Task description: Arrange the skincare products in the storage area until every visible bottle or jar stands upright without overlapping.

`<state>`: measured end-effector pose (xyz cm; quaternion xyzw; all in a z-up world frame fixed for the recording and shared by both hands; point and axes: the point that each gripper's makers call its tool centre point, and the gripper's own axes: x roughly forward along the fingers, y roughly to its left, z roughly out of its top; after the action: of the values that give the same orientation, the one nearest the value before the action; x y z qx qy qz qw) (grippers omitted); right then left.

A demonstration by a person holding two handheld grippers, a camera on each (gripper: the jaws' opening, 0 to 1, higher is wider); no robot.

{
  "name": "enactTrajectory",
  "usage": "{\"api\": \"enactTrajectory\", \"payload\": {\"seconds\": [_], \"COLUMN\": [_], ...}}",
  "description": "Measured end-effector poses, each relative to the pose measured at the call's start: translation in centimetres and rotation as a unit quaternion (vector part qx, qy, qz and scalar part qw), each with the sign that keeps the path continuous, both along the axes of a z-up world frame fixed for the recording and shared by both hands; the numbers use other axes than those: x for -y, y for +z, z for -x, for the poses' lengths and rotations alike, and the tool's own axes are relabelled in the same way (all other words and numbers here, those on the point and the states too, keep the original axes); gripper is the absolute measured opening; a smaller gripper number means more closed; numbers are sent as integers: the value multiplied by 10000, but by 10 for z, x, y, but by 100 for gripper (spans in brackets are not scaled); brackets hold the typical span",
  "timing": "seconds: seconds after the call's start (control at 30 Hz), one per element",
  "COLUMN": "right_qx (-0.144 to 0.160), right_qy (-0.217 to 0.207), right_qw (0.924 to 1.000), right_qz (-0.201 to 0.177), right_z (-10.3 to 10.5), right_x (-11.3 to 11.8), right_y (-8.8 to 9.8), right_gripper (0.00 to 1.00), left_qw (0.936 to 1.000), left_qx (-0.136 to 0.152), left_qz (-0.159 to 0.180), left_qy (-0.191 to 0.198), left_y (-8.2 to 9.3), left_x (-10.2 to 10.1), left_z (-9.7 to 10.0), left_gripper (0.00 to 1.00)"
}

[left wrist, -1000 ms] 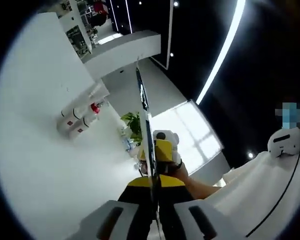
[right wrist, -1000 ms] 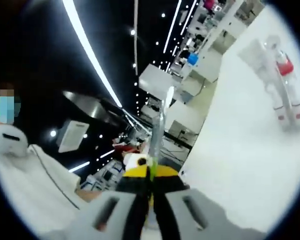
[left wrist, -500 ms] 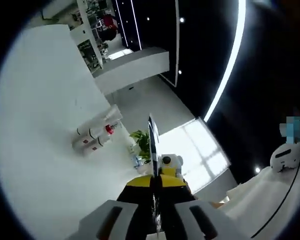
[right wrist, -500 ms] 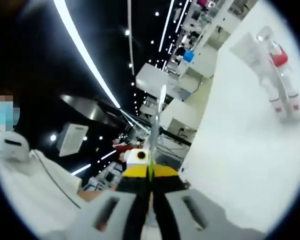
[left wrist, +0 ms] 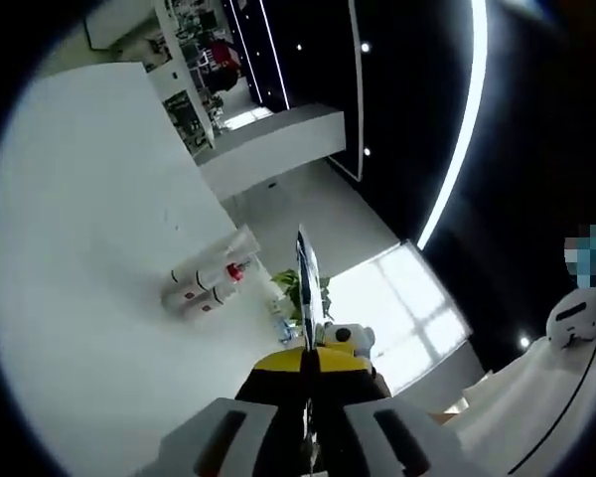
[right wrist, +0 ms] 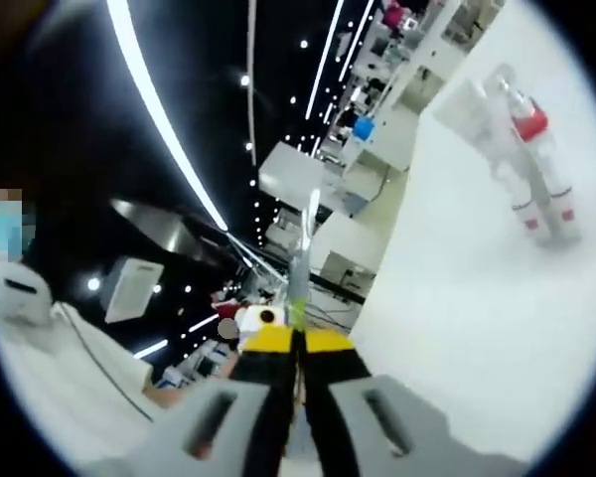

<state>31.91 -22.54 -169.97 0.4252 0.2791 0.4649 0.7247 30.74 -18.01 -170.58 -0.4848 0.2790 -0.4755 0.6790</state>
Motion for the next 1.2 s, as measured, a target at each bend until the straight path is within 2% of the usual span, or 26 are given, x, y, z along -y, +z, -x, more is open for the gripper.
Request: {"api": "enactTrajectory", "payload": {"seconds": [0.07,0.27,0.4,0.57,0.63,0.87,1.0,1.07,1.2], "right_qx": [-133,-197,-70,-123,-162,-289,-404,-463,-516], "right_qy": [-62,-146,-227,-554,-734,-997,-1105,-1169,-1274], "right_qw": [9998,9997,9995,9980,9968,9942,9925,9913,9882], "right_qz": [-117,-71,190,281,264,296,326,376,674], "right_z": [-3,-7,-13,-26,-34,-53,-65,-73,-88], "right_x": [0,9,10,13,17,28,27,27,27], "right_y": [0,-6,-14,-24,-26,-38,-49,-55,-69], "right_gripper": [1,0,0,0,0,0,0,0,0], "left_qw": [10000,9997,9998,9993,9981,9973,9957,9952,9933], "left_qx": [-8,-66,-134,-226,-233,-325,-429,-527,-584], "left_qz": [30,85,37,-223,-508,-591,-708,-687,-887], "left_qy": [27,208,139,221,258,295,415,452,457], "left_y": [-1,-3,-7,-18,-28,-33,-45,-50,-62], "left_x": [0,-10,-7,-3,-3,-8,-8,-8,-8], "left_z": [-2,-15,-17,-28,-37,-56,-71,-79,-96], "left_gripper": [1,1,1,3,4,4,2,2,2]}}
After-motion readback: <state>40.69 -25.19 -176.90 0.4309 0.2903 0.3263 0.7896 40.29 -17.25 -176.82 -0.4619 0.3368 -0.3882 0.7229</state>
